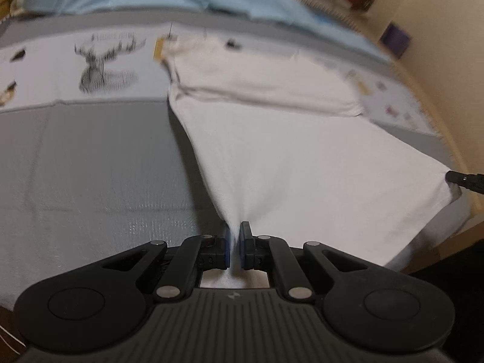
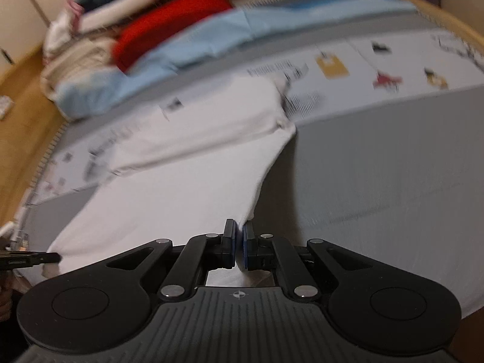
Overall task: Fold small clothes
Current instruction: 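Lift the hem with both grippers and fold it toward the collar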
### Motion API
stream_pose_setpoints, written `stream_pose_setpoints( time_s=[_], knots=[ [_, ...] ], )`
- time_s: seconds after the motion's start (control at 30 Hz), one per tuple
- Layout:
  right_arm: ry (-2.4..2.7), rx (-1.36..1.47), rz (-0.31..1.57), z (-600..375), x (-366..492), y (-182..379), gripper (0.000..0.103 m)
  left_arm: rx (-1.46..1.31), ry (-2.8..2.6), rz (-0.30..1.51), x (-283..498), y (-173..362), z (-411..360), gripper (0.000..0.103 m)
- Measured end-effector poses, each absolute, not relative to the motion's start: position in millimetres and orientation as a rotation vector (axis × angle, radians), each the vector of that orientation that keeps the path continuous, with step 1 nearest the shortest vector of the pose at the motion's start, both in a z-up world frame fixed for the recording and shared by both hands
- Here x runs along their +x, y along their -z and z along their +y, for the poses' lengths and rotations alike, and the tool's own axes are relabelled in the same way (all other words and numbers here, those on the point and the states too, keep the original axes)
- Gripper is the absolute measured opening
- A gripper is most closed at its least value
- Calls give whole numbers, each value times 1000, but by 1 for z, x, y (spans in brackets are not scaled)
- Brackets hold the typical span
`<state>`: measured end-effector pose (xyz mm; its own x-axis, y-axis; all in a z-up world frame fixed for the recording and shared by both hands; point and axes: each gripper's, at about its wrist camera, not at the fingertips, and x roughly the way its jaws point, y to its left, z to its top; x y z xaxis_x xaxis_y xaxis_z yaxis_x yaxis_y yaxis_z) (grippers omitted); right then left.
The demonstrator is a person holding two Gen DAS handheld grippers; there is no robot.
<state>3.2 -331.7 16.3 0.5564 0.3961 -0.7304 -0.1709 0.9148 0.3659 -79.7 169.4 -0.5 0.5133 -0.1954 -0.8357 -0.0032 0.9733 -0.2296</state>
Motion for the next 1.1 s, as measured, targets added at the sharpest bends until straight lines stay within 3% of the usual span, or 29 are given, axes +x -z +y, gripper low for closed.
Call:
stream_pose_setpoints(
  time_s=[0.2,0.33,0.5,0.87,0.97,1.07,1.1],
  knots=[
    [-442,450,778,-393,-65,-81,4,-247,196,913,-171,-69,182,6],
    [-455,578,694,-426,-103,-95,4,-343,192,876,-196,-89,197,6],
    [-390,576,716,-412,-75,-75,4,-321,155,916,-144,-67,192,6],
    [-167,327,988,-352,86,26,4,-328,27,1124,22,52,226,7],
    [-127,344,1032,-346,102,46,6,-334,-19,1087,30,49,227,17],
    [-60,317,950,-348,105,39,9,-390,-66,1025,29,42,245,22],
    [-50,318,919,-352,103,37,17,-409,-82,1019,26,42,252,22]
  ],
)
